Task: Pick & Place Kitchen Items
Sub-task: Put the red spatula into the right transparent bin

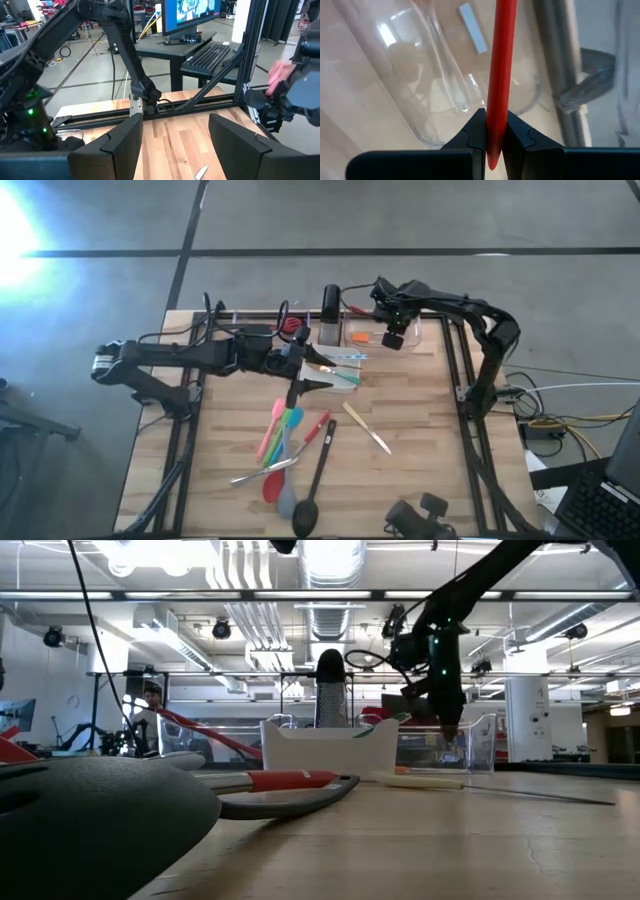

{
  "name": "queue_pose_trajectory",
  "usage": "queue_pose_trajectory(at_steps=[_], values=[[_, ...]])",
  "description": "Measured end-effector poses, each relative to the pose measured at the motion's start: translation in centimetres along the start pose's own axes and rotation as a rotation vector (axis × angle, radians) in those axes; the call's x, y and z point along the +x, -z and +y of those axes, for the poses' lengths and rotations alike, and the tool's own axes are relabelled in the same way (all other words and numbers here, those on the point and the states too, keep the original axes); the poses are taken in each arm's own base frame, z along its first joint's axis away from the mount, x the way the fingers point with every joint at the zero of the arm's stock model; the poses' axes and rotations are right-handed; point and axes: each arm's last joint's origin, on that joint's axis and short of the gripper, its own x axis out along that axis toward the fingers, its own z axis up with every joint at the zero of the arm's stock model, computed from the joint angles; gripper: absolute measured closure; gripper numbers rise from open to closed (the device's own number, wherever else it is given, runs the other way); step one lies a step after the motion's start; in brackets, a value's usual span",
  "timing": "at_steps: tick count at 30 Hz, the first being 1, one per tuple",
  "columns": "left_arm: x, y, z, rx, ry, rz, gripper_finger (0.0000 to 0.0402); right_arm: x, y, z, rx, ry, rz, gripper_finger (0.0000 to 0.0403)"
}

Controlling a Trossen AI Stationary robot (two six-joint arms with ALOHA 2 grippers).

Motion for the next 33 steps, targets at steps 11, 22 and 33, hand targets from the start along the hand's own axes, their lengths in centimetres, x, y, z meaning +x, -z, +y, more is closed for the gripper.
queue_pose_trajectory(at_steps=[11, 22, 33], values=[[0.0, 0.0, 0.0, 0.0, 0.0, 0.0, 0.017, 1.8, -0.2, 0.3, -0.02, -0.025, 0.058, 0.0378], [0.0, 0.0, 0.0, 0.0, 0.0, 0.0, 0.017, 4.0, -0.5, 0.5, -0.053, -0.064, 0.119, 0.0375], [0.0, 0.0, 0.0, 0.0, 0.0, 0.0, 0.017, 3.8, -0.6, 0.4, -0.049, -0.047, 0.119, 0.036]])
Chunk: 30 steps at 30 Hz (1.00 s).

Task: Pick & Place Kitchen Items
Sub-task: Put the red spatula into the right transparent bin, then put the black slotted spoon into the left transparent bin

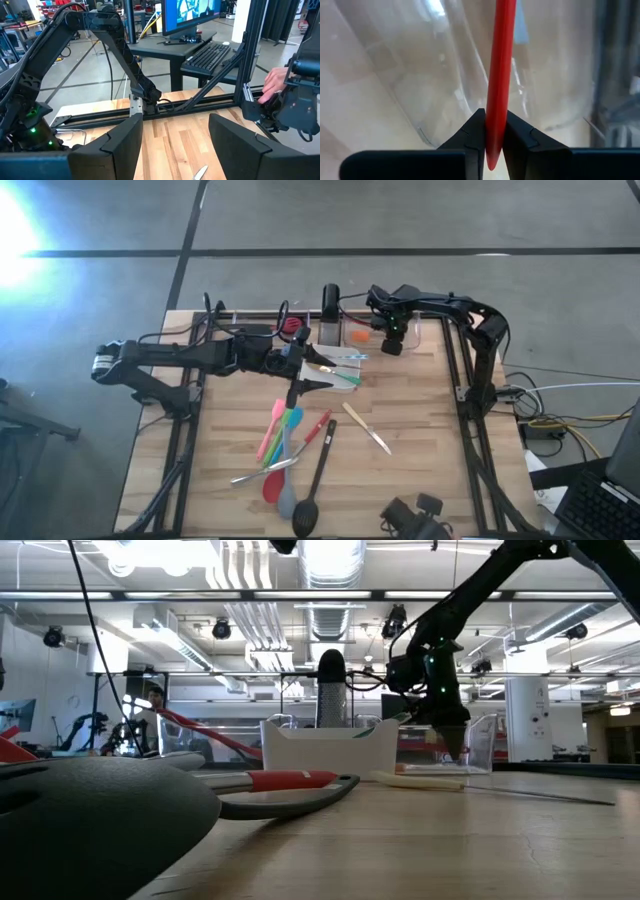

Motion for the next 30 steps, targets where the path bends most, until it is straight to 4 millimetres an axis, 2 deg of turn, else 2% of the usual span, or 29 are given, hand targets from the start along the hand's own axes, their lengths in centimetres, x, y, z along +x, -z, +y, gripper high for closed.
queue_pose_trajectory(at_steps=[9, 13, 20, 24, 30], values=[[0.0, 0.0, 0.0, 0.0, 0.0, 0.001, 0.017, -2.2, 0.8, -0.2, 0.027, 0.039, -0.052, 0.0317], [0.0, 0.0, 0.0, 0.0, 0.0, 0.0, 0.017, -4.0, 1.8, -0.2, 0.064, 0.033, -0.04, 0.0308], [0.0, 0.0, 0.0, 0.0, 0.0, 0.001, 0.017, -9.6, 4.4, 0.0, 0.19, 0.037, -0.089, 0.0322], [0.0, 0.0, 0.0, 0.0, 0.0, -0.003, 0.017, -13.5, 6.3, 0.9, 0.22, 0.049, -0.226, 0.0335], [0.0, -0.4, 0.0, 0.001, -0.004, -0.045, 0.017, -18.4, 9.8, 3.4, 0.228, -0.087, -0.482, 0.0349]])
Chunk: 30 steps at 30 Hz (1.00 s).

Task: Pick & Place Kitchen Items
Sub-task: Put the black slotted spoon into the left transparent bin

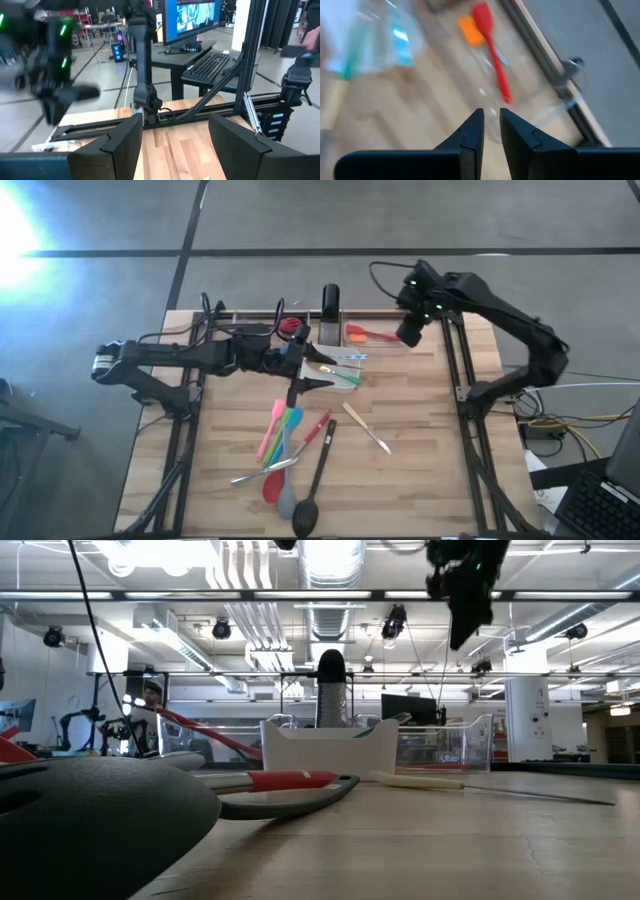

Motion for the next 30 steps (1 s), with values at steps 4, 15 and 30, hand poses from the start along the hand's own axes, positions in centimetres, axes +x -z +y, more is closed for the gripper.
queue_pose_trajectory(at_steps=[4, 15, 30], values=[[0.0, 0.1, -0.1, -0.081, 0.004, 0.017, 0.017, -3.1, 1.2, 1.8, 0.004, -0.069, -0.123, 0.0355], [-4.8, 0.4, -1.4, -0.155, -0.055, 0.304, 0.0172, -5.9, 4.7, 7.9, -0.14, -0.282, -0.25, 0.0355], [-9.7, 3.5, -4.4, -0.442, -0.209, 0.771, 0.0172, -2.2, 6.7, 14.8, -0.307, -0.451, -0.241, 0.0359]])
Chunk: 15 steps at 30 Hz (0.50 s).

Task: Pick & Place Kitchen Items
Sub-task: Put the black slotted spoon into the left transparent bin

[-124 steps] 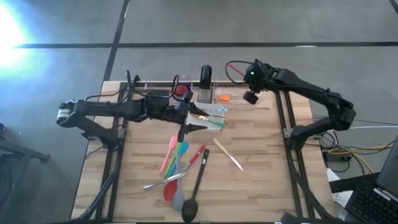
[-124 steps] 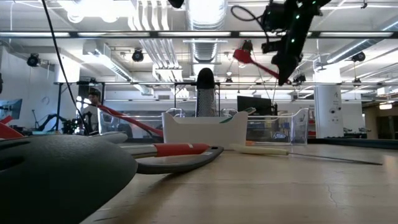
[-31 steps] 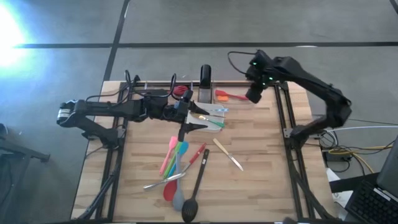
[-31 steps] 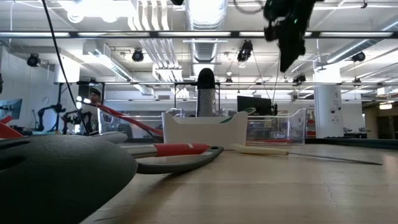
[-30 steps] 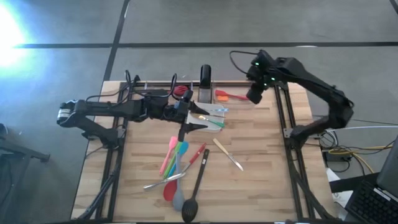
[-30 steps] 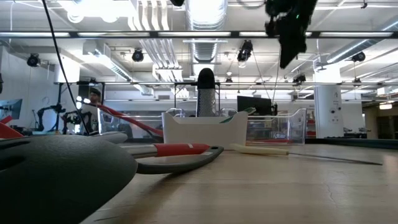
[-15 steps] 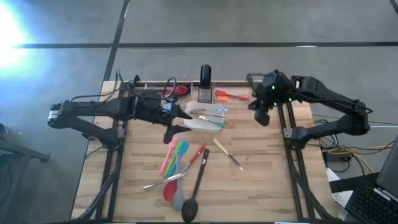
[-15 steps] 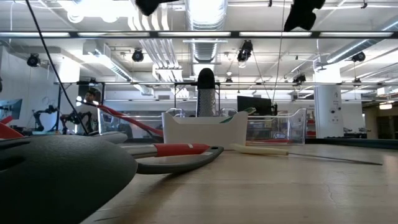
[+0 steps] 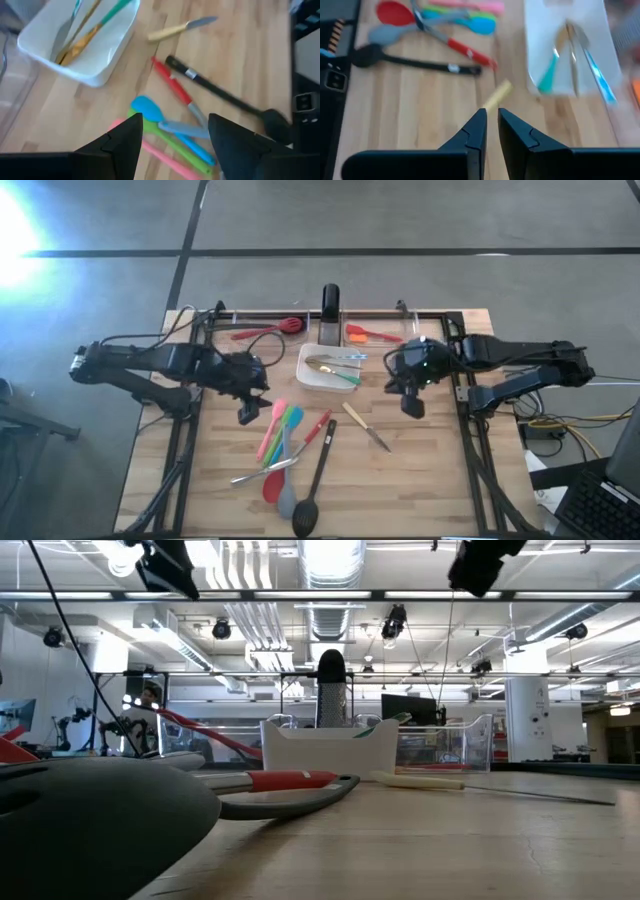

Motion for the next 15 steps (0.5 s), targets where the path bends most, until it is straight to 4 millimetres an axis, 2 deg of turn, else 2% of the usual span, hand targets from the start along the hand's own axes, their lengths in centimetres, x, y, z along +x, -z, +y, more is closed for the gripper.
queue_pose_trajectory(at_steps=[3, 6, 10, 15], values=[[0.7, 0.4, 0.1, 0.004, -0.017, 0.034, 0.0172, 1.5, -0.4, 0.8, -0.079, -0.038, -0.075, 0.0359], [1.4, 0.8, 0.4, 0.005, -0.057, 0.05, 0.0172, 3.3, -0.4, 1.5, -0.228, -0.061, -0.121, 0.0356], [2.6, 2.1, 0.8, -0.007, -0.08, 0.104, 0.0172, 6.5, -0.2, 2.1, -0.393, -0.073, -0.152, 0.0349], [4.3, 4.0, 1.5, -0.047, -0.116, 0.182, 0.0172, 10.5, -0.3, 2.4, -0.496, -0.076, -0.12, 0.033]])
